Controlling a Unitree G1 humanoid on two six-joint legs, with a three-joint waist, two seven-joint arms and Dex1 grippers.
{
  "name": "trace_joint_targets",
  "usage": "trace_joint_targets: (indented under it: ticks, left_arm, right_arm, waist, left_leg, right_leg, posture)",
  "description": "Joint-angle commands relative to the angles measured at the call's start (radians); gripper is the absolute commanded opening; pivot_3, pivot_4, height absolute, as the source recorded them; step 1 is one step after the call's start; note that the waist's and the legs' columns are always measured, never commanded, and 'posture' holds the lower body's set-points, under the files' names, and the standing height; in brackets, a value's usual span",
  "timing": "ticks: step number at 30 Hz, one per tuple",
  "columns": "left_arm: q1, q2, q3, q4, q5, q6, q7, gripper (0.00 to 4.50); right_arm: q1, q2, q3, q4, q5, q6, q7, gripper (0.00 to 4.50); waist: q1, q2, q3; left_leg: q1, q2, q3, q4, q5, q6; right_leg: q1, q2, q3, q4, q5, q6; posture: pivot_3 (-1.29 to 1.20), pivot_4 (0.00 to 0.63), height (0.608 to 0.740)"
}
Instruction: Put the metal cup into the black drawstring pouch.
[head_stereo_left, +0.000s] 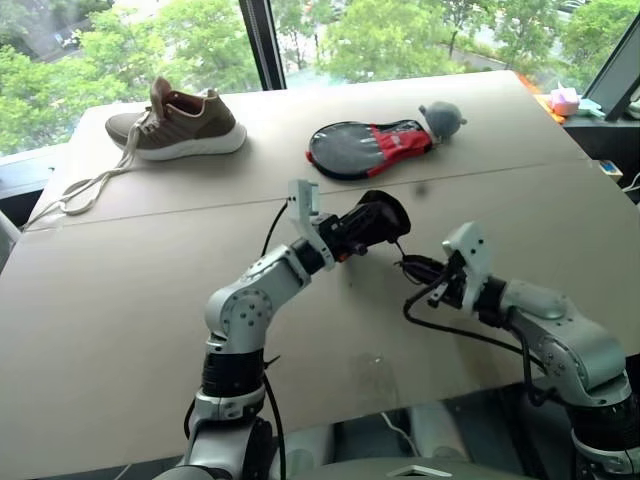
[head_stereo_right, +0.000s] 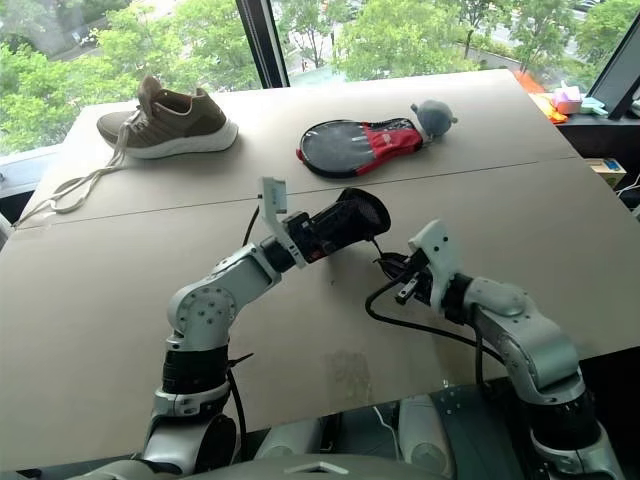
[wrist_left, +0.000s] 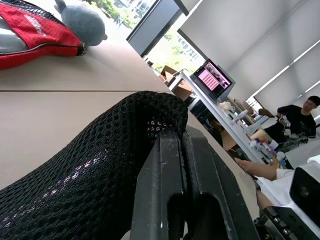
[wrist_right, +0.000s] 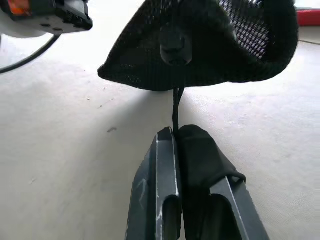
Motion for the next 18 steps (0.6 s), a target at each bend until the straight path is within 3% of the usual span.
trace_joint_targets:
  ticks: [1, 7, 18]
  left_arm:
    - [-0.018, 0.002, 0.008, -0.018, -0.007, -0.024, -0.013, 0.00]
    - [-0.022, 0.003, 0.008, -0.008, -0.007, -0.027, -0.015, 0.00]
    - [-0.027, 0.002, -0.010, -0.009, -0.003, -0.023, -0.020, 0.00]
  right_arm:
    - [0.013, 0.030, -0.093, -0.036, 0.080, 0.015, -0.025, 0.04]
    - [0.047, 0.088, -0.189, -0.060, 0.219, 0.043, -0.061, 0.04]
    - [0.072, 0.014, -0.101, -0.075, 0.214, 0.049, -0.038, 0.04]
  waist:
    - [0.001, 0.000, 0.000]
    - [0.001, 0.000, 0.000]
    - [0.001, 0.000, 0.000]
  left_leg:
    - [0.000, 0.000, 0.000, 0.000, 0.000, 0.000]
    - [0.000, 0.000, 0.000, 0.000, 0.001, -0.001]
    - [0.000, 0.000, 0.000, 0.000, 0.001, -0.001]
  right_leg:
    - [0.000, 0.000, 0.000, 0.000, 0.000, 0.000]
    - [0.000, 0.000, 0.000, 0.000, 0.000, 0.000]
    - [0.000, 0.000, 0.000, 0.000, 0.000, 0.000]
  posture:
    - [0.00, 0.150, 0.740]
    - [0.00, 0.150, 0.740]
    - [0.00, 0.150, 0.740]
